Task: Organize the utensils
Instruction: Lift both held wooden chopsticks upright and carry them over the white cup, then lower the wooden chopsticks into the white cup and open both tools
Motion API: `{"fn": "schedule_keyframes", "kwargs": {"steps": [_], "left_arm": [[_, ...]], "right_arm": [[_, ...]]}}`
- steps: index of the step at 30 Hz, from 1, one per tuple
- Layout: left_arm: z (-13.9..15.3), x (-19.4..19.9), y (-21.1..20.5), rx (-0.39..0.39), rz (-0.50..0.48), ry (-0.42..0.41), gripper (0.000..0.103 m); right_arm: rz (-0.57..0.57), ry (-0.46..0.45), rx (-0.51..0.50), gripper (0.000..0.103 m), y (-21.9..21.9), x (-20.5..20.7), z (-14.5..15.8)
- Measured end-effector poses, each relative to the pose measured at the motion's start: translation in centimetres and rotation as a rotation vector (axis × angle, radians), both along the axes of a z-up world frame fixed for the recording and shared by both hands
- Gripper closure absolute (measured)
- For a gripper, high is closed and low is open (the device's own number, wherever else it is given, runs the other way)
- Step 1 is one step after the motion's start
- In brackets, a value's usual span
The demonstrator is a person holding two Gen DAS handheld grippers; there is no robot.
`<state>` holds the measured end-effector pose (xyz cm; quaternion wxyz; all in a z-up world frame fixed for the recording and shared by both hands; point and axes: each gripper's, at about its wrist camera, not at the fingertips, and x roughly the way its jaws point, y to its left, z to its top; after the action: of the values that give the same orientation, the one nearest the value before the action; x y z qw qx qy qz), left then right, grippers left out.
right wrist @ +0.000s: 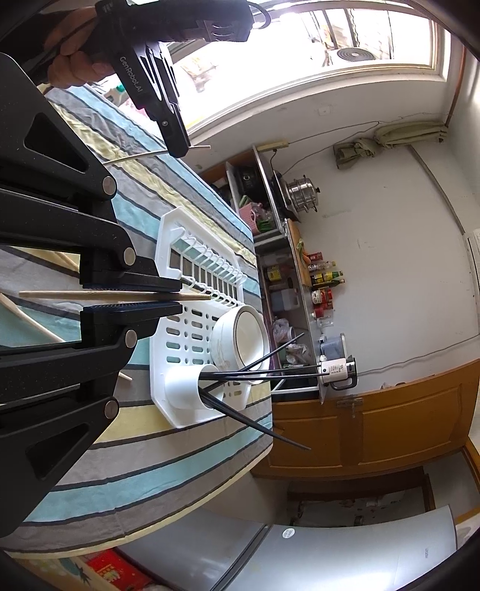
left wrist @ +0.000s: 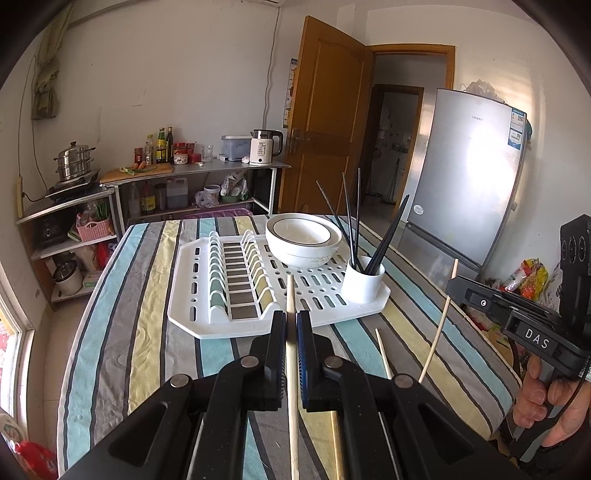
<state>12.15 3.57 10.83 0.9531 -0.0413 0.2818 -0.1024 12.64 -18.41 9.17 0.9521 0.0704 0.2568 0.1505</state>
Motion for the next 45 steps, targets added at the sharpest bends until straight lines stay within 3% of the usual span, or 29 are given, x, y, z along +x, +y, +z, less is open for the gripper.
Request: {"fn": "schedule_keyframes", "kwargs": {"steps": [13,30,45], "left_arm": [[1.1,2.0,-1.3,-0.047,-0.052,0.003,0.098],[3.8,11.4,-8.1,-0.042,-0.169,-0.010,0.098],[7.8,20.6,-11.4,-0.093,-0.179,-0.075,0.098]], "right_arm": [[-0.042,-0.039,-0.020,0.098,-1.8,0.0,1.3],[-0.119,-0.077,-0.002,0.098,-6.8,5.3,3.1],[-0.151,-0.132,0.028,0.098,-8.7,11.7,5.8]]}}
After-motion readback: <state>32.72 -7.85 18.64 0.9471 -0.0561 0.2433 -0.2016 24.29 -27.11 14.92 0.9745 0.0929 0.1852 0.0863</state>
